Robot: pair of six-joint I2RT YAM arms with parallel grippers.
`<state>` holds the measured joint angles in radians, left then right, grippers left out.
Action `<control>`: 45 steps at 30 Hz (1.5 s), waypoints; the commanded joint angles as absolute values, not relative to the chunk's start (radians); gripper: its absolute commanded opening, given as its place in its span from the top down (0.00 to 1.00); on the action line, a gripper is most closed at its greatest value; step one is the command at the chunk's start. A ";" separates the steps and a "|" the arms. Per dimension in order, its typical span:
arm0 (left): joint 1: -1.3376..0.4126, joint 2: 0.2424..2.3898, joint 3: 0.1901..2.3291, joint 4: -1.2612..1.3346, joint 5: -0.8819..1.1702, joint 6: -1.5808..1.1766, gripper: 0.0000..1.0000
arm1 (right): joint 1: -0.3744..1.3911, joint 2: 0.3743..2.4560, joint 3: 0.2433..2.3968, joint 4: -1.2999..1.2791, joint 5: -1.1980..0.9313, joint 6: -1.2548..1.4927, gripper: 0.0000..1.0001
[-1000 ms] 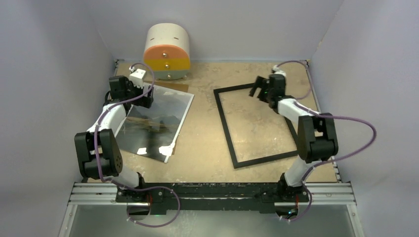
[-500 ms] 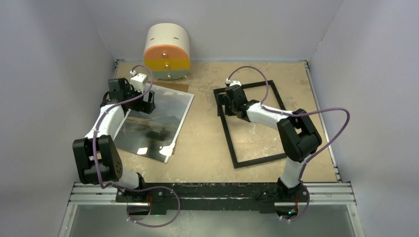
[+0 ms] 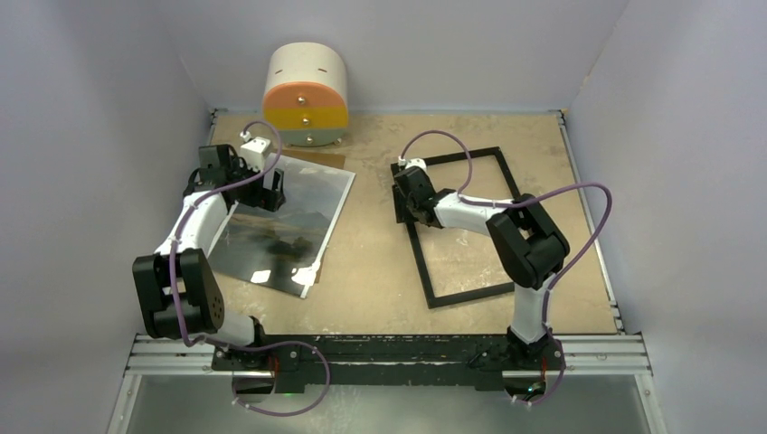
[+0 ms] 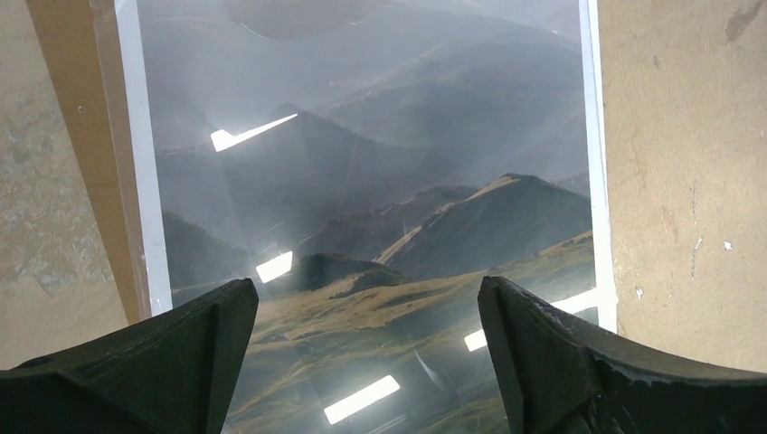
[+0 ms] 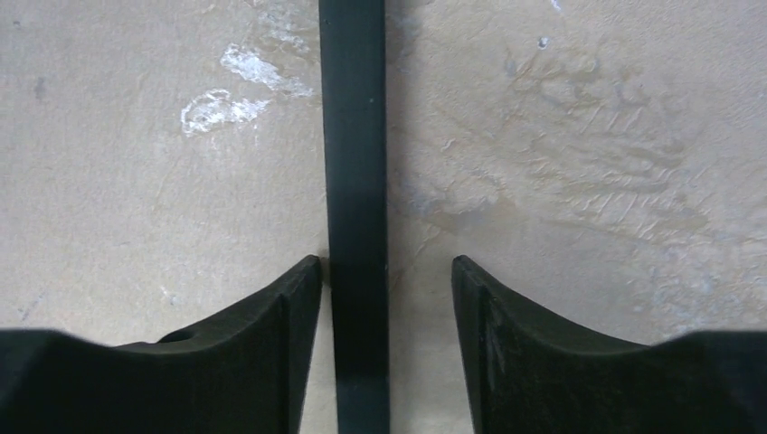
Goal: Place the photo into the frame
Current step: Turn over the photo frame at the center of the board.
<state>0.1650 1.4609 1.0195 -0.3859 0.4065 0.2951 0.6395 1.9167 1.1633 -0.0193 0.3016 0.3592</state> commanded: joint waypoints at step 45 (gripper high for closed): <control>0.161 1.381 1.298 -0.636 0.626 0.231 0.00 | 0.754 1.796 1.785 -0.004 -0.161 1.149 1.00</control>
<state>0.1623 1.4322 1.2415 -0.6163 0.5697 0.2611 0.7631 1.8645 1.7283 -0.1345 -0.0887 1.0298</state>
